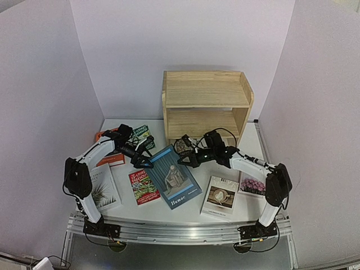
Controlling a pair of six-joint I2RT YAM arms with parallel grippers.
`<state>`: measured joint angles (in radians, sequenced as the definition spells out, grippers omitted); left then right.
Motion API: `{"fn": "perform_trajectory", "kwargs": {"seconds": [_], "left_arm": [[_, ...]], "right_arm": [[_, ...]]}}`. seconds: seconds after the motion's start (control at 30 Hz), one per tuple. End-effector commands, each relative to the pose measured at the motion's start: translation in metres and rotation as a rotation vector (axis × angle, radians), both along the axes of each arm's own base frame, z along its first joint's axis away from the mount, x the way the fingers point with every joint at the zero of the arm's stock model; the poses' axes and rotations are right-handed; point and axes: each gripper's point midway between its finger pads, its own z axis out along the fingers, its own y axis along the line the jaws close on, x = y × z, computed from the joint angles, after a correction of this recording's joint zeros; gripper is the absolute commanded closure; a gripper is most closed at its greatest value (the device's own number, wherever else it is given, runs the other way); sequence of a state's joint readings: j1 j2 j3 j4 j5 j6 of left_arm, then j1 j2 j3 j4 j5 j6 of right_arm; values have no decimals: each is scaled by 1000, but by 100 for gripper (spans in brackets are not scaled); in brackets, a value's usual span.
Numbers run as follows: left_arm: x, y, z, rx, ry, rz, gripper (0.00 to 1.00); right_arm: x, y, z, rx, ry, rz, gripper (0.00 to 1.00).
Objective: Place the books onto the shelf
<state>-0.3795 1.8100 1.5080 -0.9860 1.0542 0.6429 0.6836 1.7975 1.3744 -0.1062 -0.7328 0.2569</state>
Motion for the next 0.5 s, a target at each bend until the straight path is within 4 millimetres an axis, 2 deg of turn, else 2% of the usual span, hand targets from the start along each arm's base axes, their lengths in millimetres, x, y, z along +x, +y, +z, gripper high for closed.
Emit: {"fn": "perform_trajectory", "kwargs": {"seconds": [0.0,0.13,0.23,0.33,0.4,0.47], "left_arm": [[9,-11,14,-49,-27,-4,3],[2,-17,26,-86,-7,-28,17],[0,-19,40,-100,38,-21,37],[-12,-15,51,-111,39,-59,57],[-19,-14,56,-116,63,-64,67],[-18,-12,58,-92,89,-32,72]], "right_arm": [[-11,4,61,115,-144,80,100],[-8,7,66,123,-181,89,100],[-4,9,68,125,-210,90,100],[1,12,69,123,-232,87,100],[6,14,69,120,-245,76,100],[14,15,70,110,-261,46,100]]}}
